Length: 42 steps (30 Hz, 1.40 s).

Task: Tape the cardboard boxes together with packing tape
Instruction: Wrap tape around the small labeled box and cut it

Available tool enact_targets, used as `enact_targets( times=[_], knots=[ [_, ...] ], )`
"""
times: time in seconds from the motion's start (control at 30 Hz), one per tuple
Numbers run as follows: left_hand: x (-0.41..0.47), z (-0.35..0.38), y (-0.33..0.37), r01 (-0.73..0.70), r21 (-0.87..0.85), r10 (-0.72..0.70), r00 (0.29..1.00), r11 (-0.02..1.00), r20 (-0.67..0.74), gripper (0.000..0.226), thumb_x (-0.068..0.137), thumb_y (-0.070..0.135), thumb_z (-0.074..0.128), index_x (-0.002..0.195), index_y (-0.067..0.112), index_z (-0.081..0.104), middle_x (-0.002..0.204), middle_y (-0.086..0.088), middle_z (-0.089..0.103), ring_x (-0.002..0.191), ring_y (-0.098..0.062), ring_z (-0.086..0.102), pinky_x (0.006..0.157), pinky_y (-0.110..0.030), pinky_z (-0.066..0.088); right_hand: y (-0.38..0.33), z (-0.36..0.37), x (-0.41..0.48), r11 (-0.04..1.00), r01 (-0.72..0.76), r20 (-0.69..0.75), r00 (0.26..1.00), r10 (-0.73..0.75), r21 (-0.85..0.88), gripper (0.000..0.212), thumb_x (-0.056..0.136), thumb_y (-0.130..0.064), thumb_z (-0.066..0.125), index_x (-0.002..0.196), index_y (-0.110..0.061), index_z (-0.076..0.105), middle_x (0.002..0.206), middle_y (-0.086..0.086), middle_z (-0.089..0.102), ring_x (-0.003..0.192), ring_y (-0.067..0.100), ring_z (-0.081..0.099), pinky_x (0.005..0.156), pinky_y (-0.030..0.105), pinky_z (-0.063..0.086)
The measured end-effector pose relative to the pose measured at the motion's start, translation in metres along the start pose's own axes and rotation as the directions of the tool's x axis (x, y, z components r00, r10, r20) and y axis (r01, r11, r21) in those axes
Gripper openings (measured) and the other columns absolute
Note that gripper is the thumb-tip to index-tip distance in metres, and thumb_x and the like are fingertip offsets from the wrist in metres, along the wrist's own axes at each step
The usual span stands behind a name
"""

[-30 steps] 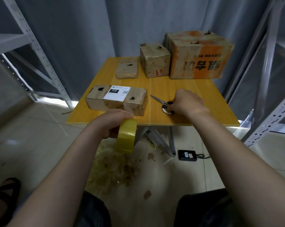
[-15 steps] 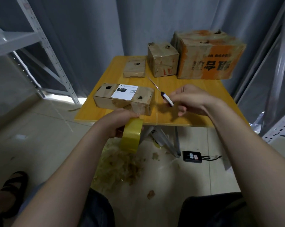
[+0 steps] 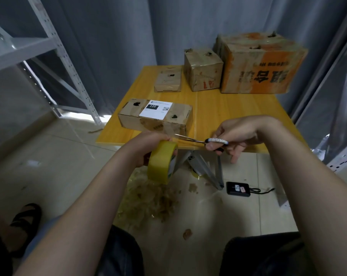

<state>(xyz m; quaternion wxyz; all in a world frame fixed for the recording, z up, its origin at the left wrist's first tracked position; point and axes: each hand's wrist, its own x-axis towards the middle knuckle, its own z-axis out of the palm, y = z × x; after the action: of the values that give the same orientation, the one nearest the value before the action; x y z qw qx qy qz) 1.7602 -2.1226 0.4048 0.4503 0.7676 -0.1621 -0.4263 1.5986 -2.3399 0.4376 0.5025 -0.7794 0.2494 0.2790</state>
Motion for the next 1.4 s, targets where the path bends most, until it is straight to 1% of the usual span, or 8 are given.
enact_targets(
  times=[0.2, 0.37, 0.57, 0.67, 0.77, 0.93, 1.27, 1.4],
  knots=[
    [0.002, -0.001, 0.001, 0.010, -0.007, -0.010, 1.000, 1.000, -0.012, 0.017, 0.100, 0.026, 0.060, 0.107, 0.016, 0.071, 0.090, -0.009, 0.081, 0.073, -0.021, 0.078, 0.071, -0.035, 0.059, -0.017, 0.013, 0.015, 0.997, 0.052, -0.038, 0.998, -0.050, 0.052, 0.078, 0.052, -0.051, 0.092, 0.108, 0.000, 0.072, 0.085, 0.013, 0.066, 0.060, 0.017, 0.060, 0.070, 0.039, 0.066],
    [0.001, -0.001, 0.000, 0.015, -0.015, -0.015, 0.999, 1.000, -0.042, 0.023, 0.097, 0.023, 0.064, 0.117, 0.012, 0.069, 0.102, -0.017, 0.079, 0.099, -0.036, 0.075, 0.100, -0.054, 0.056, -0.021, 0.016, 0.022, 0.994, 0.086, -0.072, 0.994, -0.081, 0.067, 0.077, 0.056, -0.049, 0.092, 0.108, 0.003, 0.072, 0.081, 0.014, 0.067, 0.055, 0.015, 0.060, 0.066, 0.037, 0.065],
    [0.001, 0.001, -0.003, -0.024, 0.000, 0.024, 1.000, 1.000, -0.019, 0.017, 0.099, 0.021, 0.062, 0.113, 0.015, 0.071, 0.093, -0.012, 0.080, 0.090, -0.030, 0.078, 0.094, -0.050, 0.059, -0.018, 0.016, 0.031, 0.989, 0.133, -0.116, 0.985, -0.126, 0.057, 0.052, 0.066, -0.049, 0.091, 0.086, -0.003, 0.077, 0.076, 0.015, 0.064, 0.050, 0.012, 0.054, 0.062, 0.032, 0.063],
    [0.003, 0.001, -0.004, -0.022, -0.010, 0.021, 1.000, 1.000, -0.017, 0.016, 0.099, 0.020, 0.062, 0.113, 0.015, 0.070, 0.093, -0.012, 0.080, 0.096, -0.033, 0.077, 0.096, -0.051, 0.058, -0.016, 0.014, 0.032, 0.988, 0.153, -0.133, 0.980, -0.148, 0.029, 0.052, 0.062, -0.049, 0.094, 0.082, -0.004, 0.079, 0.073, 0.014, 0.062, 0.049, 0.012, 0.048, 0.062, 0.033, 0.065],
    [0.004, 0.001, -0.004, -0.020, -0.030, 0.020, 1.000, 0.999, -0.014, 0.016, 0.099, 0.020, 0.063, 0.113, 0.014, 0.070, 0.091, -0.012, 0.080, 0.084, -0.028, 0.078, 0.089, -0.045, 0.060, -0.017, 0.014, 0.032, 0.987, 0.156, -0.161, 0.976, -0.148, 0.041, 0.044, 0.055, -0.047, 0.095, 0.075, -0.010, 0.081, 0.067, 0.011, 0.063, 0.046, 0.009, 0.050, 0.056, 0.029, 0.062],
    [0.005, 0.002, -0.004, -0.003, -0.008, 0.003, 1.000, 1.000, -0.018, 0.019, 0.100, 0.023, 0.062, 0.114, 0.013, 0.071, 0.099, -0.015, 0.079, 0.097, -0.035, 0.076, 0.095, -0.051, 0.058, -0.018, 0.015, 0.034, 0.988, 0.147, -0.197, 0.971, -0.136, 0.044, 0.045, 0.053, -0.043, 0.095, 0.078, -0.008, 0.083, 0.063, 0.010, 0.063, 0.046, 0.008, 0.055, 0.052, 0.026, 0.059],
    [0.008, 0.000, -0.006, 0.008, -0.012, -0.008, 1.000, 1.000, -0.001, 0.017, 0.100, 0.024, 0.062, 0.111, 0.015, 0.071, 0.095, -0.012, 0.080, 0.092, -0.030, 0.078, 0.085, -0.043, 0.061, -0.017, 0.013, 0.039, 0.992, 0.122, -0.220, 0.969, -0.112, 0.031, 0.058, 0.044, -0.046, 0.096, 0.083, -0.004, 0.083, 0.064, 0.009, 0.065, 0.057, 0.011, 0.065, 0.056, 0.025, 0.060],
    [0.010, 0.002, -0.009, 0.032, 0.034, -0.033, 0.999, 0.999, 0.031, 0.035, 0.100, 0.022, 0.059, 0.076, 0.015, 0.084, 0.091, -0.012, 0.080, 0.079, -0.027, 0.076, 0.071, -0.035, 0.062, -0.017, 0.016, 0.040, 0.997, 0.070, -0.222, 0.973, -0.066, 0.013, 0.039, 0.050, -0.037, 0.096, 0.072, -0.008, 0.082, 0.060, 0.007, 0.065, 0.055, 0.011, 0.065, 0.057, 0.028, 0.062]
  ],
)
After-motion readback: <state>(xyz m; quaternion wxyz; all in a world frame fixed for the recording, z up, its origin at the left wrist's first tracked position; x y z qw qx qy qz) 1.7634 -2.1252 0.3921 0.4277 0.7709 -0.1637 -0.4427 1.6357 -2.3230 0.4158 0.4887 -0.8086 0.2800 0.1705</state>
